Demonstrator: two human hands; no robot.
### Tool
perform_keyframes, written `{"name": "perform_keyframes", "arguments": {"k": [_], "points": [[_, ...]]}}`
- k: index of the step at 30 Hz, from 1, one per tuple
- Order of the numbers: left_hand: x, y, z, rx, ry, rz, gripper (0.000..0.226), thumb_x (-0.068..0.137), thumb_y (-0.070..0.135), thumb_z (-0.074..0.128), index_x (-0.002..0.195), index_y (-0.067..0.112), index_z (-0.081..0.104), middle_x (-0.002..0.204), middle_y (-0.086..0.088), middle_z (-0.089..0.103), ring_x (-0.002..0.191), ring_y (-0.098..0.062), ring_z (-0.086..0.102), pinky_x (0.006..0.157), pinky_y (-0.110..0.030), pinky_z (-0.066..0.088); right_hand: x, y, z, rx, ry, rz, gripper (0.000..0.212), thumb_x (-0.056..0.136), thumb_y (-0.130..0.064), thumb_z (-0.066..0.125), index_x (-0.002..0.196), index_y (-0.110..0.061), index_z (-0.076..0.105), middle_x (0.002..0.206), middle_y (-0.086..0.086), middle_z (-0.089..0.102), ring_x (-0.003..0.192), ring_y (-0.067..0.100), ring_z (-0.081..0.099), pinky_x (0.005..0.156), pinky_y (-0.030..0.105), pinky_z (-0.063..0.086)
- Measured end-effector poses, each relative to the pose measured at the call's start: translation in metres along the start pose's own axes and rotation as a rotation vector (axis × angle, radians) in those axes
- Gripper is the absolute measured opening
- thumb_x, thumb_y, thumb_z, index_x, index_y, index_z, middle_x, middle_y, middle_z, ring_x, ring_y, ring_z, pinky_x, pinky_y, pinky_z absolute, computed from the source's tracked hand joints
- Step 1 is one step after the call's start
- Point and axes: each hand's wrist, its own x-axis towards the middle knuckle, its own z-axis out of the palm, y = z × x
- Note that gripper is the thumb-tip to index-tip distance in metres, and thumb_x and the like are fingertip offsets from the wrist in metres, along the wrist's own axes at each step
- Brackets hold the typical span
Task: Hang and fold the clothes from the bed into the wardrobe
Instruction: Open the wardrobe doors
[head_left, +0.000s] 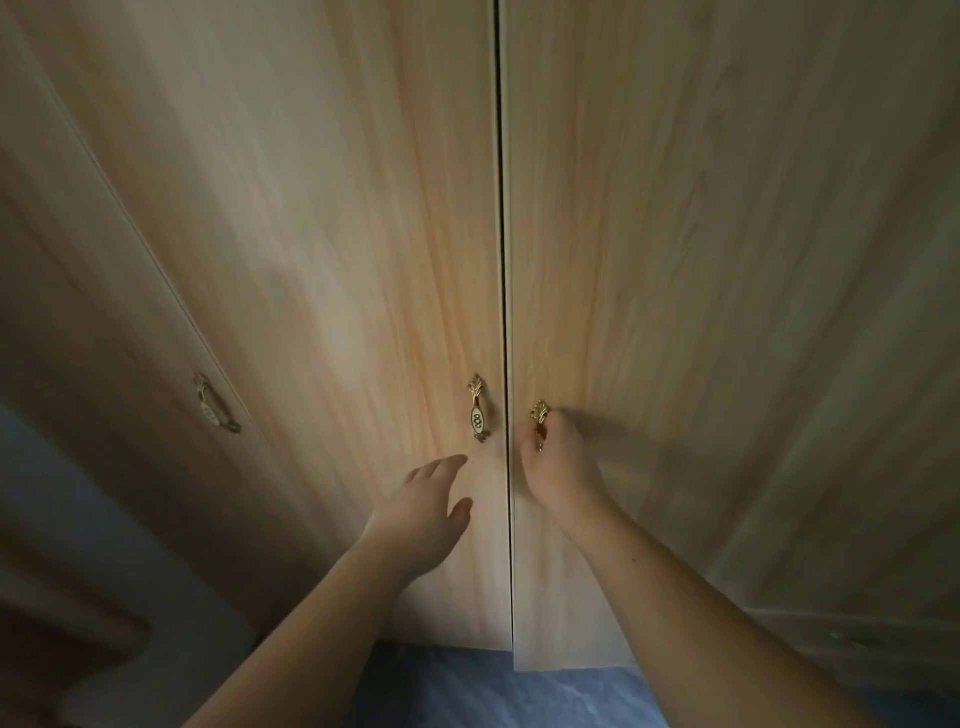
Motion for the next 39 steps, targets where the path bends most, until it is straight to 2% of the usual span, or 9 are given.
{"name": "perform_keyframes", "arguments": {"k": [9, 13, 17, 19, 22, 29, 33, 36, 39], "points": [[-0.073, 0.077, -0.021, -0.446, 0.142, 0.299, 0.059, 0.094, 0.027, 0.053, 0.149, 0.034, 0.033, 0.142, 0.008, 0.053, 0.129, -0.01, 0.051, 0.106, -0.035, 0.046, -0.149, 0.033, -0.049, 0.0, 0.089, 0.086, 0.015, 0.103, -0.027, 0.043, 0.106, -0.021, 0.056, 0.09, -0.004, 0.063, 0.084, 0.017, 0.063, 0.074, 0.033, 0.048], [-0.114, 0.147, -0.02, -0.581, 0.101, 0.452, 0.051, 0.094, 0.033, 0.057, 0.143, 0.035, 0.04, 0.119, 0.023, 0.06, 0.109, 0.009, 0.058, 0.091, -0.017, 0.05, -0.199, 0.056, -0.086, -0.015, 0.171, 0.159, 0.014, 0.101, -0.027, 0.047, 0.105, -0.019, 0.058, 0.091, 0.002, 0.066, 0.086, 0.022, 0.065, 0.078, 0.035, 0.05], [-0.151, 0.206, 0.001, -0.575, -0.01, 0.61, 0.046, 0.091, 0.034, 0.059, 0.134, 0.044, 0.044, 0.118, 0.017, 0.066, 0.098, -0.003, 0.068, 0.088, -0.038, 0.056, -0.24, 0.093, -0.136, -0.004, 0.205, 0.19, 0.012, 0.092, -0.033, 0.059, 0.103, -0.03, 0.058, 0.093, -0.006, 0.069, 0.087, 0.012, 0.067, 0.08, 0.038, 0.056], [-0.165, 0.239, 0.012, -0.53, -0.034, 0.648, 0.048, 0.091, 0.03, 0.056, 0.136, 0.04, 0.042, 0.119, 0.015, 0.066, 0.096, -0.002, 0.066, 0.087, -0.029, 0.054, -0.256, 0.117, -0.164, 0.021, 0.184, 0.217, 0.026, 0.086, -0.028, 0.065, 0.108, -0.036, 0.055, 0.099, -0.012, 0.068, 0.092, 0.006, 0.065, 0.084, 0.035, 0.057], [-0.187, 0.293, 0.031, -0.491, -0.049, 0.666, 0.057, 0.093, 0.019, 0.053, 0.144, 0.034, 0.034, 0.121, 0.013, 0.061, 0.091, 0.004, 0.061, 0.078, -0.013, 0.045, -0.268, 0.155, -0.211, 0.024, 0.147, 0.213, 0.038, 0.08, -0.023, 0.068, 0.112, -0.04, 0.055, 0.102, -0.017, 0.067, 0.096, 0.0, 0.064, 0.087, 0.037, 0.058], [-0.207, 0.383, 0.078, -0.528, -0.026, 0.593, 0.067, 0.093, 0.021, 0.057, 0.152, 0.031, 0.026, 0.144, 0.008, 0.049, 0.113, -0.012, 0.059, 0.101, -0.035, 0.049, -0.295, 0.157, -0.309, -0.002, 0.026, 0.212, 0.036, 0.087, -0.008, 0.06, 0.111, -0.034, 0.049, 0.096, -0.017, 0.056, 0.101, 0.01, 0.059, 0.092, 0.03, 0.047], [-0.207, 0.369, 0.089, -0.35, -0.031, 0.593, 0.073, 0.095, 0.024, 0.054, 0.154, 0.042, 0.016, 0.155, 0.009, 0.035, 0.129, -0.013, 0.05, 0.105, -0.033, 0.044, -0.32, 0.155, -0.313, -0.08, 0.057, 0.242, 0.026, 0.085, -0.012, 0.056, 0.107, -0.025, 0.051, 0.096, -0.006, 0.059, 0.091, 0.018, 0.063, 0.081, 0.038, 0.055], [-0.205, 0.335, 0.089, -0.188, 0.005, 0.561, 0.07, 0.091, 0.025, 0.052, 0.153, 0.039, 0.022, 0.153, 0.004, 0.038, 0.134, -0.018, 0.046, 0.105, -0.036, 0.043, -0.35, 0.141, -0.304, -0.255, 0.172, 0.093, 0.049, 0.085, -0.022, 0.057, 0.131, -0.025, 0.042, 0.116, -0.004, 0.054, 0.104, 0.018, 0.059, 0.086, 0.037, 0.055], [-0.205, 0.291, 0.084, -0.079, 0.022, 0.449, 0.069, 0.089, 0.024, 0.052, 0.153, 0.035, 0.026, 0.152, 0.003, 0.041, 0.132, -0.021, 0.047, 0.103, -0.036, 0.044, -0.359, 0.125, -0.285, -0.299, 0.093, -0.109, 0.066, 0.088, -0.02, 0.053, 0.148, -0.026, 0.027, 0.139, -0.003, 0.042, 0.125, 0.018, 0.044, 0.1, 0.034, 0.045]]}}
